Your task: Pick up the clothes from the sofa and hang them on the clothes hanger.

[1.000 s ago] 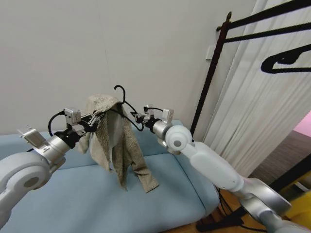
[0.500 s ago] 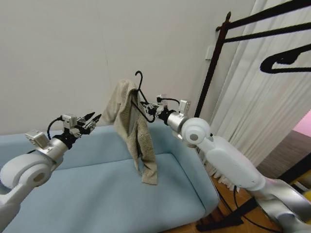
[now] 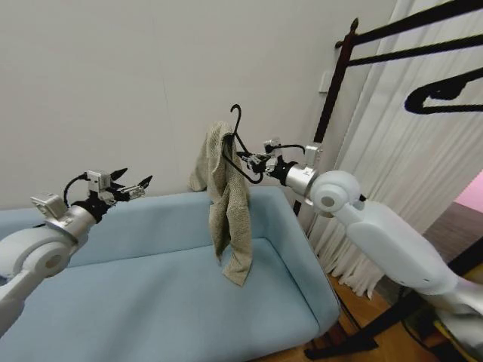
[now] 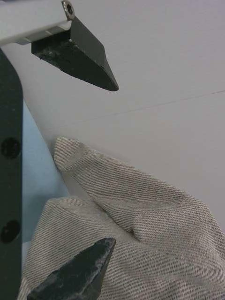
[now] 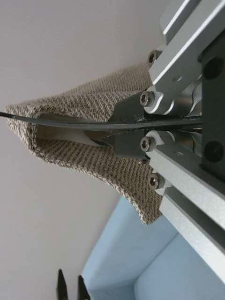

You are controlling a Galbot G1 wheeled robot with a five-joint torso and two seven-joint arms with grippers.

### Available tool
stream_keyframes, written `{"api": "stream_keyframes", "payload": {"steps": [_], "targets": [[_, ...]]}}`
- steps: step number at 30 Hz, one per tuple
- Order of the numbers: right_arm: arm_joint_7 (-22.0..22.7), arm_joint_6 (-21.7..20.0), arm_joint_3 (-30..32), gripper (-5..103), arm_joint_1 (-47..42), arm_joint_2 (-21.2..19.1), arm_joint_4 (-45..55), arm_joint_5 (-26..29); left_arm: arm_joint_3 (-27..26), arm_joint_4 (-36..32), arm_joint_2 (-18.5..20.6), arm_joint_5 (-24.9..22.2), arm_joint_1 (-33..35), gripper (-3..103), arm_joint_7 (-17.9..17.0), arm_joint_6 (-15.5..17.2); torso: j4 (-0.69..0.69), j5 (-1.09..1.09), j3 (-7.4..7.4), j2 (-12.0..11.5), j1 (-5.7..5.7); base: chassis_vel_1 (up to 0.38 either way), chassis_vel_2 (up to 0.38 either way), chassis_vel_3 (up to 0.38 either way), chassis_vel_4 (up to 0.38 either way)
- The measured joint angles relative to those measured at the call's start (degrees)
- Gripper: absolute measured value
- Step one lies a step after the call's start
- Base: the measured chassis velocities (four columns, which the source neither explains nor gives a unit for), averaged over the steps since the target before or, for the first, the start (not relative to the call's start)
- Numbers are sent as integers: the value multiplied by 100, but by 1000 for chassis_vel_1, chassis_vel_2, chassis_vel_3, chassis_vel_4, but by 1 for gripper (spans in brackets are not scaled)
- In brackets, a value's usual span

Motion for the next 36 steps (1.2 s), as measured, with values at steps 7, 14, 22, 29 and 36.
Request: {"api": "stream_keyframes", "payload": {"steps": [7, 14, 22, 29, 36], "targets": [[-41, 33, -96, 2, 57, 63, -93, -25, 12, 293, 426, -338, -235, 100, 523, -22, 3, -1, 0, 0, 0, 0, 0, 0, 0], [-780, 273, -320, 2, 14, 236, -433, -681, 44, 587, 1085, -949, -382, 100, 1263, -55, 2, -2, 0, 0, 0, 0, 0, 0, 0], [-1329, 471, -453, 2, -66, 364, -540, -1110, 27, 1070, 1548, -1180, -410, 100, 2352, -131, 2, -2, 0, 0, 0, 0, 0, 0, 0], [-1740, 444, -761, 2, 94, 391, -300, -1289, -9, 1307, 2031, -1319, -471, 100, 3770, -121, 2, -2, 0, 0, 0, 0, 0, 0, 0], [-2143, 397, -1031, 2, 316, 276, -83, -1303, -72, 1609, 2580, -1479, -385, 100, 4436, -307, 1, -1, 0, 1, 0, 0, 0, 0, 0]]}}
